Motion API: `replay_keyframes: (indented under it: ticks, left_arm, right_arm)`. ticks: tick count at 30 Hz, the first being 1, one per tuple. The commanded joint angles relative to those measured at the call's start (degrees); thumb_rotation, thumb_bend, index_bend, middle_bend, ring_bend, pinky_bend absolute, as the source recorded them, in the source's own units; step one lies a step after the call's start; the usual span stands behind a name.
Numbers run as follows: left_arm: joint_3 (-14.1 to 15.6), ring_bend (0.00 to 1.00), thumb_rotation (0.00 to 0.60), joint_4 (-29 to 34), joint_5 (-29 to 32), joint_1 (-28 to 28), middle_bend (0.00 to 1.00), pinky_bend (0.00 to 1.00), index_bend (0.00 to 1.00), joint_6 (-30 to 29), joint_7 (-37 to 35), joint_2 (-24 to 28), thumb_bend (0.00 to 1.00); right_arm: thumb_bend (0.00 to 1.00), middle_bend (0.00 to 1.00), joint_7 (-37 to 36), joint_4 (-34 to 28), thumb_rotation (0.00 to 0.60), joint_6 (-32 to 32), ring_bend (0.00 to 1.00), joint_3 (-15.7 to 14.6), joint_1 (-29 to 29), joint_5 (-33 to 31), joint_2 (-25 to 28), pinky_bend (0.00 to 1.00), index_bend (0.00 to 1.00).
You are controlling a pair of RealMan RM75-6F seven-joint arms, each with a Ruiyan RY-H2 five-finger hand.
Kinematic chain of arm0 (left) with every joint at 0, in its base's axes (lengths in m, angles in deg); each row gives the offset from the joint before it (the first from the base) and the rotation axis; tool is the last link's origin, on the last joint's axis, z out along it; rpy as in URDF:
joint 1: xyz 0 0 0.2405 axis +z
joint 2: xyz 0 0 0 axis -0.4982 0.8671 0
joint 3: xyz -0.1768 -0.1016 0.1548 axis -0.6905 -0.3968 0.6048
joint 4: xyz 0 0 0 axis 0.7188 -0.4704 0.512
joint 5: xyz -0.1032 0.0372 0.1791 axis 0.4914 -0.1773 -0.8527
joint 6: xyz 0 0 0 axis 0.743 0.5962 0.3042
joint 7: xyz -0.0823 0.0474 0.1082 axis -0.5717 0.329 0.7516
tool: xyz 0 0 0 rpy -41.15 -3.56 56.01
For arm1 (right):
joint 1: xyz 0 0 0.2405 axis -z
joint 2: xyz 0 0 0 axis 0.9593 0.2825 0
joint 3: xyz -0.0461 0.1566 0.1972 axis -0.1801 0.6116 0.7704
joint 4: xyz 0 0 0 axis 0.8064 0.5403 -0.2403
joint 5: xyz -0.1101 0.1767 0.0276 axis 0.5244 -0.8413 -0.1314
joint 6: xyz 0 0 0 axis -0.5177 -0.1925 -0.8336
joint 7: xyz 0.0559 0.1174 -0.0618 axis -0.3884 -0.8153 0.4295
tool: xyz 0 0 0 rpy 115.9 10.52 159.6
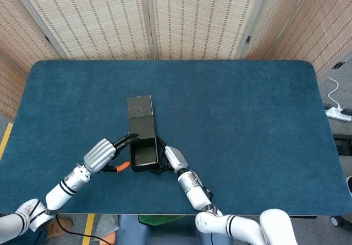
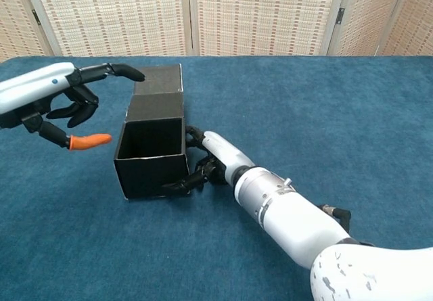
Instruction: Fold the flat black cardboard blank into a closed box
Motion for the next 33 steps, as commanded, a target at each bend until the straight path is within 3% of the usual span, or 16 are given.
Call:
replay_keyframes:
  ticks: [1, 15, 22, 25, 28, 30, 33]
  left_arm:
    - [-0.5, 0.79, 0.6, 4.8, 2.9, 0.8, 0.2, 0.95, 0.13, 2.4, -6.5, 3.6, 0.35]
    - [-1.3, 0.75, 0.6, 8.2, 5.6, 0.8, 0.13, 0.96, 0.03, 7.9, -15.1, 5.5, 0.31]
    - [0.0, 0.67, 0.6, 7.2, 8.6, 0.4, 0.0, 0.95, 0.0, 16.3, -22.4, 6.4, 0.22]
    - [0.5, 0.65, 0.6, 5.9, 8.6, 0.8, 0.0, 0.94, 0.0, 17.3, -25.3, 6.2, 0.2]
    - [0.6, 0.65, 0.6, 5.2, 8.5, 1.0, 0.0, 0.94, 0.0, 17.6, -26.0, 6.0, 0.2]
    - [0.9, 0.64, 0.6, 3.6, 9.9, 1.3, 0.0, 0.94, 0.0, 20.3, -28.7, 4.8, 0.2]
    - [0.8, 0.64, 0.6, 0.8, 10.2, 1.1, 0.0, 0.94, 0.0, 22.3, -30.1, 2.8, 0.2]
  right_arm:
    - [0.02, 0.02, 1.2, -1.6, 0.6, -1.3, 0.63, -1.2, 1.1, 0.5, 0.3, 1.0, 0.0]
    - [0.02, 0.0, 4.2, -12.0, 0.6, -3.5, 0.61, -5.5, 6.6, 1.2, 6.7, 1.0, 0.0]
    - [0.02, 0.04, 3.3, -23.7, 0.6, -8.6, 0.6, -7.6, 11.0, 6.3, 17.7, 1.0, 0.0]
    - [0.02, 0.07, 3.2, -29.9, 0.6, -11.0, 0.6, -7.3, 12.1, 8.8, 23.2, 1.0, 0.0]
    - [0.02, 0.09, 3.3, -32.4, 0.6, -11.5, 0.6, -6.9, 12.3, 9.4, 25.4, 1.0, 0.0]
    - [0.02, 0.09, 4.6, -38.6, 0.6, -13.9, 0.6, -4.1, 12.1, 11.7, 30.5, 1.0, 0.0]
    - [0.02, 0.1, 5.4, -42.8, 0.6, -13.6, 0.6, -2.5, 11.8, 10.7, 33.9, 1.0, 0.0]
